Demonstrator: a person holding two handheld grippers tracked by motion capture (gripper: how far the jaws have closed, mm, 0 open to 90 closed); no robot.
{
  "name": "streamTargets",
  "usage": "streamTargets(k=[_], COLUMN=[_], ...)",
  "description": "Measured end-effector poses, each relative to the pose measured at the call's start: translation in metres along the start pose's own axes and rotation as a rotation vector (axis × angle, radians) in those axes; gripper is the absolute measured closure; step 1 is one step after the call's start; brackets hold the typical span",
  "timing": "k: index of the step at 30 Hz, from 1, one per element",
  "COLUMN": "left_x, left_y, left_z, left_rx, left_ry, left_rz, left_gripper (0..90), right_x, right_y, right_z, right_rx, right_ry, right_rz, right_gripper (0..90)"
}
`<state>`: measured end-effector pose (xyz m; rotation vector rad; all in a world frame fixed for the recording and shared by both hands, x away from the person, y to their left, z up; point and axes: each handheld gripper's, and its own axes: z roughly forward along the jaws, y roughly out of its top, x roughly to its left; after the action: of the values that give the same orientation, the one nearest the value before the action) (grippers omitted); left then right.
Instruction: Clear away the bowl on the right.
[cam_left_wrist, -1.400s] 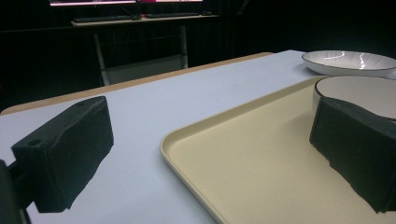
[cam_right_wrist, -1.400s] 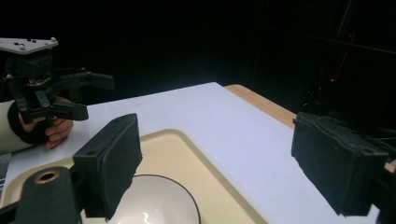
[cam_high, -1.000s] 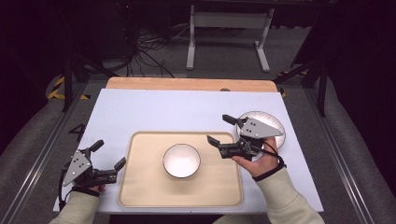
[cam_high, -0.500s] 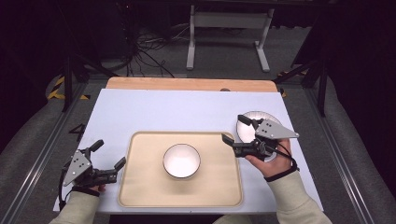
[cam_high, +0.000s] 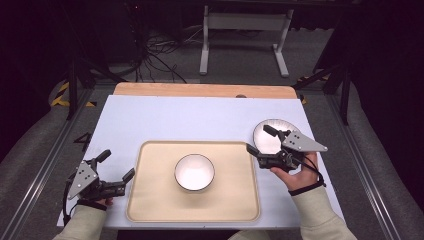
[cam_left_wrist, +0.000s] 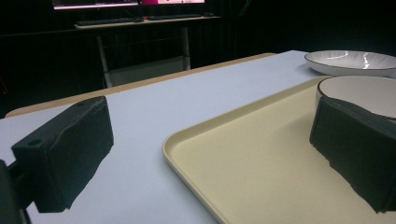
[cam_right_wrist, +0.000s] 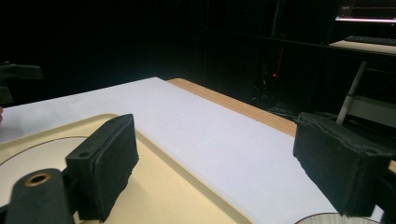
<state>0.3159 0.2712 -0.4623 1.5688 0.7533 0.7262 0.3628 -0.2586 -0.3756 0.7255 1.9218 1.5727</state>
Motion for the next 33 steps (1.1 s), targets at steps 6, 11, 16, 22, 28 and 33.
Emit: streamTargets(k=[6, 11, 16, 22, 28, 33], left_x=[0.000, 0.000, 0.000, 0.000, 0.000, 0.000], left_y=[0.000, 0.000, 0.000, 0.000, 0.000, 0.000], left_z=[0.000, 0.000, 0.000, 0.000, 0.000, 0.000], left_rx=[0.002, 0.002, 0.001, 0.000, -0.002, -0.002], left_ry=[-0.001, -0.001, -0.001, -0.003, -0.005, -0.005], left_rz=[0.001, 0.001, 0.001, 0.001, 0.000, 0.001], left_gripper=[0.2, 0.2, 0.2, 0.2, 0.2, 0.2], right_x=[-0.001, -0.001, -0.001, 0.000, 0.000, 0.000], right_y=[-0.014, -0.027, -0.040, -0.052, -0.068, -0.073], right_z=[-0.001, -0.001, -0.002, -0.001, -0.001, 0.002], right_rx=[0.009, 0.022, 0.030, 0.037, 0.057, 0.084], right_ry=[-0.010, -0.016, -0.019, -0.031, -0.036, -0.029], right_rz=[-0.009, -0.006, 0.005, 0.008, 0.052, 0.065], right_gripper=[13.6, 13.6, 13.6, 13.6, 13.6, 13.5])
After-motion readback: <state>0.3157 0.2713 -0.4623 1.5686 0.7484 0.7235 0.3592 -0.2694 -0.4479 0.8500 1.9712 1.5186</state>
